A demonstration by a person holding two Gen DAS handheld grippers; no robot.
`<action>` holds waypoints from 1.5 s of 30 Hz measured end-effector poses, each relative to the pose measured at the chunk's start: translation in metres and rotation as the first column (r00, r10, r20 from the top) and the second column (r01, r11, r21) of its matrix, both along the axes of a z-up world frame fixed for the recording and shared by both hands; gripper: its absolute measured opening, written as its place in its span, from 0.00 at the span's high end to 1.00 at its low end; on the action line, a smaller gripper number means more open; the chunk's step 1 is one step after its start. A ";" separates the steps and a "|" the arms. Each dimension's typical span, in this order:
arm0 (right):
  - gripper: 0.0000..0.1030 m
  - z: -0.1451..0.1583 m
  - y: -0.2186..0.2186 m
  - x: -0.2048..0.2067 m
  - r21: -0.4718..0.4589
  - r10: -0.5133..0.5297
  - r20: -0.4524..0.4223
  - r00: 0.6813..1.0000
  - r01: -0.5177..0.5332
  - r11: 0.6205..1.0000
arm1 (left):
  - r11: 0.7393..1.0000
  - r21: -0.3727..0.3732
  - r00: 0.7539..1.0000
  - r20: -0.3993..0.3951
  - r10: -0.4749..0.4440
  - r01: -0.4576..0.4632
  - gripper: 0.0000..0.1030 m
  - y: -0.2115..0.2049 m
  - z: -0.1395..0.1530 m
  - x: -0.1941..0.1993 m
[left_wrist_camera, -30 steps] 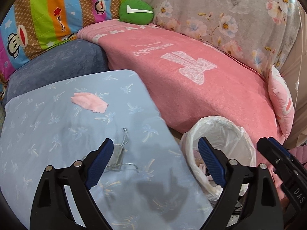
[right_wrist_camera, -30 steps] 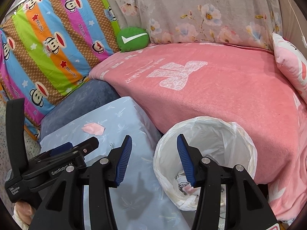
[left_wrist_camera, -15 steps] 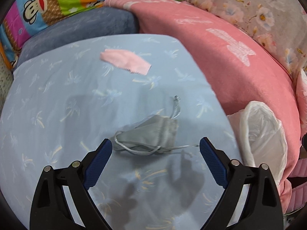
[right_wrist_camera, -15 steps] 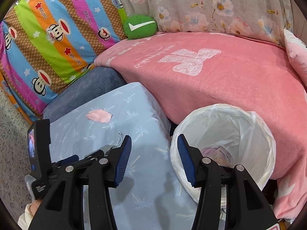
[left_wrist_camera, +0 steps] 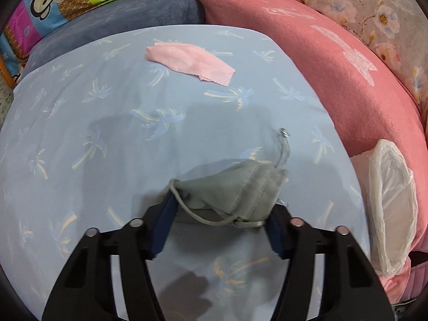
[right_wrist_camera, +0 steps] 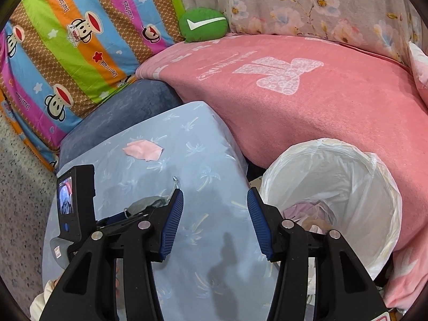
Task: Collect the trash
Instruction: 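Grasp the grey drawstring pouch with the left tool while the right tool grasps the pink cloth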
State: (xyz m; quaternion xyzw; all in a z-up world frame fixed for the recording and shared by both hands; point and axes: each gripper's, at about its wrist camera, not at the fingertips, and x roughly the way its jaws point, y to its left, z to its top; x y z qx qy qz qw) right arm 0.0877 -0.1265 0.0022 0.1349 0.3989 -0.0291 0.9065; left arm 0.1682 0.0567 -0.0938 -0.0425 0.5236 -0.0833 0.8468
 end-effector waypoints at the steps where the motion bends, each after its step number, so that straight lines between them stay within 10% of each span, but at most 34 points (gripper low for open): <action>1: 0.52 -0.001 0.002 0.001 0.000 0.003 -0.002 1.000 -0.003 1.000 | 1.000 0.000 1.000 0.001 0.000 0.000 0.59 0.002 0.000 0.000; 4: 0.52 -0.002 0.008 0.004 -0.004 0.012 -0.006 1.000 -0.012 1.000 | 1.000 -0.030 1.000 -0.007 -0.002 0.002 0.89 0.010 0.004 0.002; 23: 0.52 0.006 0.089 0.078 0.025 0.164 0.033 0.986 -0.164 0.986 | 0.998 -0.020 0.985 0.158 0.065 -0.063 0.91 0.073 0.069 0.035; 45: 0.60 -0.069 0.161 0.246 0.010 0.247 -0.082 0.966 -0.247 0.969 | 0.989 0.039 0.967 0.221 0.128 -0.140 0.90 0.121 0.070 0.118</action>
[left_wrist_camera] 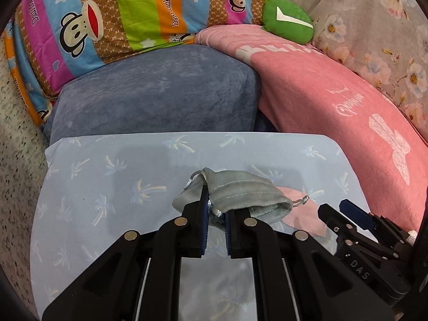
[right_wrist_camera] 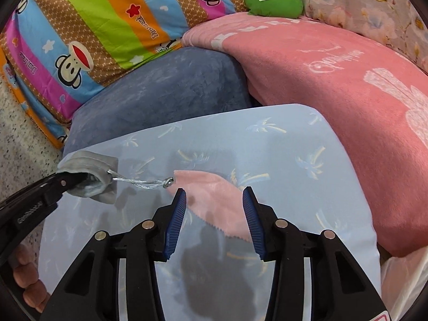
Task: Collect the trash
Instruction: 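Grasp the grey drawstring pouch with the left tool while the right tool grasps the pink cloth, then carry the grey pouch and pink cloth in both tools over the bin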
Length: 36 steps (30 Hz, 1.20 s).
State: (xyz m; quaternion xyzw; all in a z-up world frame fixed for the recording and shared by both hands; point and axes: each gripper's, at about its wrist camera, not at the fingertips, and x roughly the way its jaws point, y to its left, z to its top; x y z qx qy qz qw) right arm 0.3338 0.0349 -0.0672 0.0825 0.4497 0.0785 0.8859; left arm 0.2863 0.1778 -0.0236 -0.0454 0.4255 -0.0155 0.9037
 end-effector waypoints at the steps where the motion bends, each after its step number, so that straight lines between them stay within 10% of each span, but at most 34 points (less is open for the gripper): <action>1: 0.60 -0.004 0.001 0.005 0.001 0.001 -0.007 1.000 -0.001 1.000 | 1.000 -0.003 1.000 -0.002 0.002 -0.002 0.90 0.001 -0.002 0.003; 20: 0.98 -0.049 -0.001 0.016 0.015 -0.001 -0.108 0.994 0.003 1.000 | 1.000 -0.014 0.998 -0.056 -0.011 0.011 0.90 -0.005 -0.024 0.004; 36: 0.98 0.049 -0.058 -0.059 0.058 -0.073 0.061 0.995 0.069 0.996 | 0.997 -0.030 0.997 0.026 -0.069 0.070 0.90 -0.043 0.026 -0.035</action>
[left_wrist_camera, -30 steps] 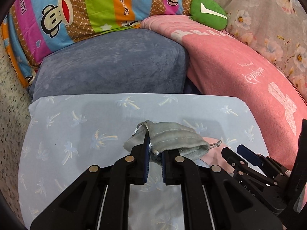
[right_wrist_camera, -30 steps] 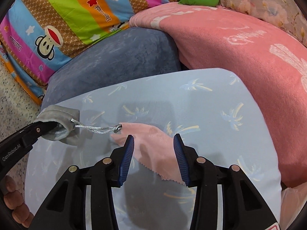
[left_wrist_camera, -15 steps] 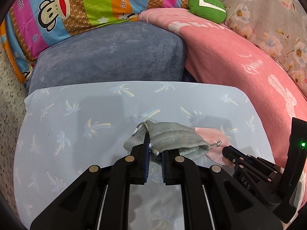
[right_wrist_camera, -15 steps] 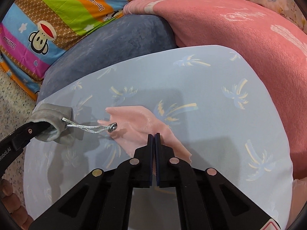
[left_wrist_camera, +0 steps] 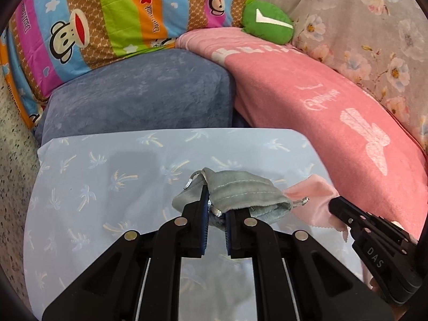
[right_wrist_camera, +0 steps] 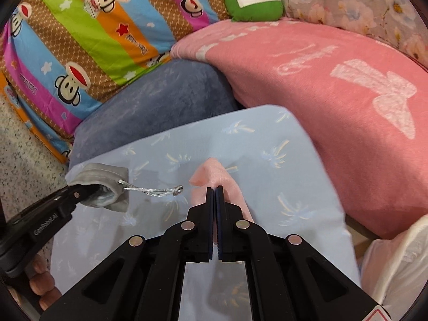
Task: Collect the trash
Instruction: 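Carry the grey pouch and pink cloth in both tools over the bin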
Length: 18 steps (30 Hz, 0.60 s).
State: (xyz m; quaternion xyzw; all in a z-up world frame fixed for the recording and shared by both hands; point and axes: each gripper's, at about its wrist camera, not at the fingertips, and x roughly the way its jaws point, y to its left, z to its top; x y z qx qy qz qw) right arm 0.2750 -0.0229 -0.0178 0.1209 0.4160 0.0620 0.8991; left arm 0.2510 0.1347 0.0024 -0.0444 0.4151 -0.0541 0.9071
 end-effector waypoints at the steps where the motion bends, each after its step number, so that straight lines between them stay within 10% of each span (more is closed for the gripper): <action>1: 0.98 0.008 -0.006 -0.008 0.004 -0.005 0.014 1.000 0.005 1.000 | 1.000 0.000 1.000 0.010 -0.008 0.008 0.90 -0.005 0.005 -0.004; 18: 0.98 0.103 -0.118 -0.131 0.019 -0.144 0.193 0.970 0.144 0.989 | 0.981 0.013 0.974 0.123 -0.193 0.192 0.90 -0.111 0.061 -0.077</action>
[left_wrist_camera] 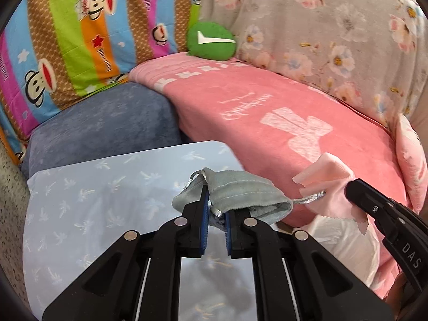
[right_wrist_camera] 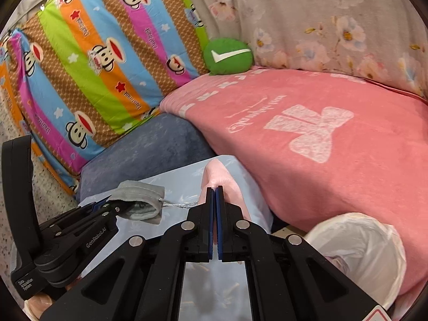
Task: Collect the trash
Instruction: 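Carry the grey pouch and pink cloth in both tools over the bin, then open both tools to drop the pouch and pink cloth into the bin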
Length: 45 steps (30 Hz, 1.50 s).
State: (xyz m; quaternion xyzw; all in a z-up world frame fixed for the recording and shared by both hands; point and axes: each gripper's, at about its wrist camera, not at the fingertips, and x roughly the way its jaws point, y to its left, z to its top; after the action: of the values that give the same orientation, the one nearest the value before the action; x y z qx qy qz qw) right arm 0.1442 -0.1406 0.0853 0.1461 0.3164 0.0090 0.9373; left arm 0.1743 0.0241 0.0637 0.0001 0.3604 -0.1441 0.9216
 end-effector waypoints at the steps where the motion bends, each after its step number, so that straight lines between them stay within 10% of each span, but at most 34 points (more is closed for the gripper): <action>1: 0.98 0.002 -0.008 -0.005 0.000 -0.012 0.003 1.000 0.012 1.000 | 1.000 0.003 1.000 0.003 -0.015 0.015 0.90 -0.008 0.001 -0.004; 26: 0.98 -0.022 -0.158 -0.124 0.034 -0.274 -0.019 0.962 0.274 0.961 | 0.957 -0.003 0.954 -0.079 -0.290 0.291 0.88 -0.161 -0.020 -0.068; 28: 0.98 -0.024 -0.164 -0.126 0.039 -0.283 -0.022 0.959 0.283 0.958 | 0.955 -0.010 0.950 -0.097 -0.297 0.298 0.80 -0.166 -0.022 -0.069; 31: 0.98 -0.027 -0.168 -0.130 0.037 -0.292 -0.025 0.956 0.293 0.955 | 0.961 -0.023 0.955 -0.102 -0.277 0.276 0.34 -0.170 -0.022 -0.070; 45: 0.98 -0.031 -0.166 -0.128 0.039 -0.271 -0.025 0.962 0.272 0.962 | 0.974 -0.003 0.972 -0.064 -0.226 0.226 0.33 -0.163 -0.019 -0.069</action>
State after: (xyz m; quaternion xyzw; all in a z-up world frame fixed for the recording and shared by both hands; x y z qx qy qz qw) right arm 0.0165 -0.3067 0.0540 0.2080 0.3023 -0.1143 0.9232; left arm 0.1052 -0.1389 0.0448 0.0386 0.3879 -0.2469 0.8872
